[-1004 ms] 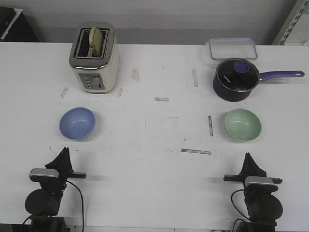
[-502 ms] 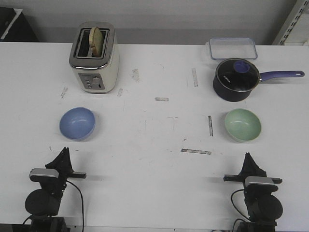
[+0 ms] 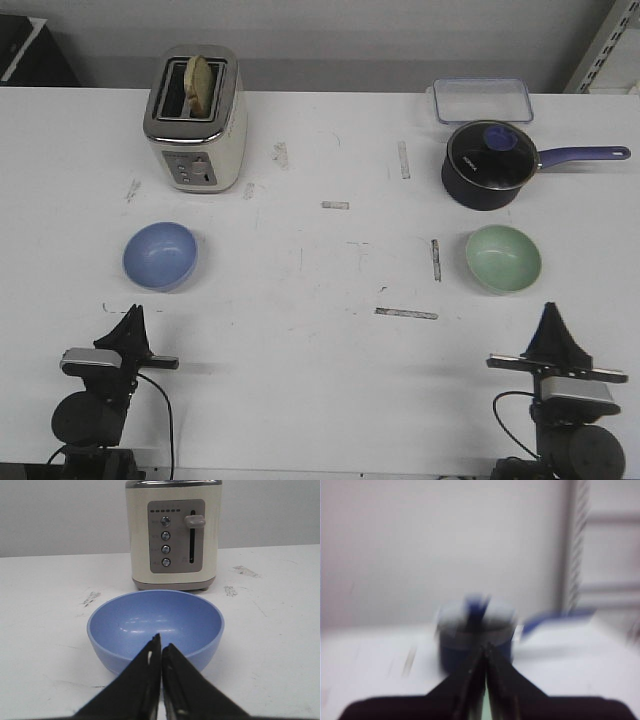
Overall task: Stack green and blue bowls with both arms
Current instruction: 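Move the right gripper forward over the pale green bowl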
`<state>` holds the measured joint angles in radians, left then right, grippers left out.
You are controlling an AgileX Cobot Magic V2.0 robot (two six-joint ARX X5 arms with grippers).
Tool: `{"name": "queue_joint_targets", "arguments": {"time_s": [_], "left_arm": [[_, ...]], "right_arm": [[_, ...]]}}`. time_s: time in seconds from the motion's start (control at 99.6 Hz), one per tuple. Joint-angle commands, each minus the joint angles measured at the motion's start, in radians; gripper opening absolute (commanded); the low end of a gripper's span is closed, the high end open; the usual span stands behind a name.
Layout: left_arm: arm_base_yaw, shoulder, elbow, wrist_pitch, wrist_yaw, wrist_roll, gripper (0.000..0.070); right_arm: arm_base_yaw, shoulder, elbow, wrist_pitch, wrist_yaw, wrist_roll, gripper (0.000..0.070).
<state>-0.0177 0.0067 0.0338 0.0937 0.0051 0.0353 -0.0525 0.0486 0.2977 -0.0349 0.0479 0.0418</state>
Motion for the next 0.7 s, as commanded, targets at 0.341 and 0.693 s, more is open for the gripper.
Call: {"name": "queue_joint_targets", "arguments": {"time_s": [0.341, 0.693], "left_arm": [[0.000, -0.002, -0.020, 0.013, 0.002, 0.002, 0.0001], [0.000, -0.002, -0.020, 0.012, 0.002, 0.002, 0.0001]], "right_arm": [[0.000, 0.600, 0.697, -0.439, 0.005, 0.010, 0.0415], [-0.102, 1.056, 0.853, -0.632, -0.054, -0.067, 0.0436]]}}
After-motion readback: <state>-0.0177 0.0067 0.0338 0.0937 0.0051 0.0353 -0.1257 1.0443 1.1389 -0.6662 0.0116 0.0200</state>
